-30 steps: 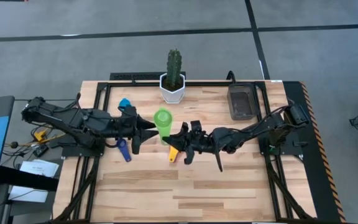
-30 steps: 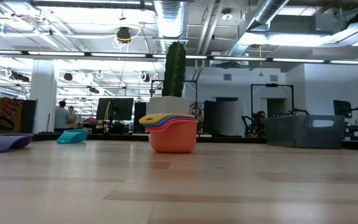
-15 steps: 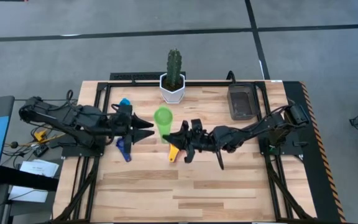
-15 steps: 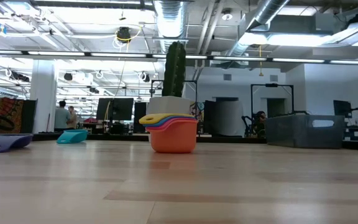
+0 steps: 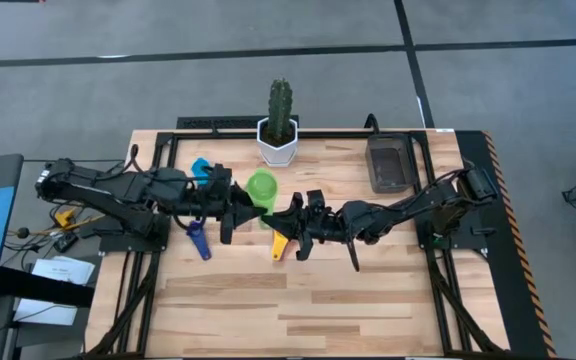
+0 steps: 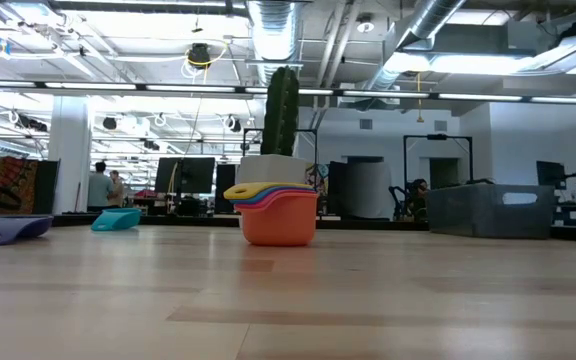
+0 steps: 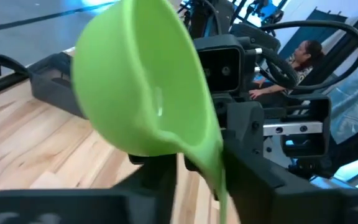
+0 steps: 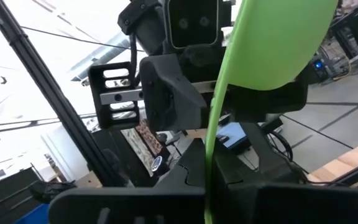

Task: Nest measuring cups in basket
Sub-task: Stack the green measuring cup on top of the yellow measuring cup

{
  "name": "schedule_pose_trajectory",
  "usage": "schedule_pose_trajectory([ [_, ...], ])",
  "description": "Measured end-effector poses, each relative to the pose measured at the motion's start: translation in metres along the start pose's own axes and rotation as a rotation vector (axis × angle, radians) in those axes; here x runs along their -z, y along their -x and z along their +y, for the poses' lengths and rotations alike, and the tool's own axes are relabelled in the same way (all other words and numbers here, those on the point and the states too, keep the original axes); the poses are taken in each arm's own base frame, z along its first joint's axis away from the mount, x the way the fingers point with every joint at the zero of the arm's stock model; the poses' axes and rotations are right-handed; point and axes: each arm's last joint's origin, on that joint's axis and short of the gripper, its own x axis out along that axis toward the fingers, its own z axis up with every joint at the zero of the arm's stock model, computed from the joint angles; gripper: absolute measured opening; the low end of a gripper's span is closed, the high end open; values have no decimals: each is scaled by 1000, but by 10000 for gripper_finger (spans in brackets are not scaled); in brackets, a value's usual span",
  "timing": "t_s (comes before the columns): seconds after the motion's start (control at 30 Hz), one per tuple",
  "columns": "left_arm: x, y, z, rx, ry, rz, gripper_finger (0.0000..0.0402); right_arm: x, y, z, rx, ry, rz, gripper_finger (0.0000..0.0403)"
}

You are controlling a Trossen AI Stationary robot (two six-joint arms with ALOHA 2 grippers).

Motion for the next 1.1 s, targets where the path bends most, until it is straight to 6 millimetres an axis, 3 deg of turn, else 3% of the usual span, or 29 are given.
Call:
schedule_pose_trajectory([
  [0.1, -2, 1, 0, 6, 3, -8, 39, 0, 0, 0, 2, 1, 0, 6],
  [0.17, -2, 1, 0, 11, 5, -12, 13, 0, 0, 0, 0, 1, -1, 8],
  [0.33, 2, 1, 2, -4, -9, 35, 3, 4, -1, -5, 40, -7, 53, 41],
  [0.5, 10, 0, 15, -60, -8, 159, 1, 4, 8, -14, 198, -26, 266, 107],
  [0.63, 24, -8, 31, -110, -13, 336, 0, 7, 28, -16, 344, -54, 486, 159],
  [0.77, 43, -36, 45, -62, 8, 515, 0, -2, 50, -13, 464, -75, 636, 191],
  [0.87, 61, -69, 58, -32, 70, 597, 0, -8, 71, -14, 597, -87, 737, 201],
  [1.1, 104, -120, 90, -58, 259, 747, 0, -33, 106, -3, 793, -91, 736, 186],
])
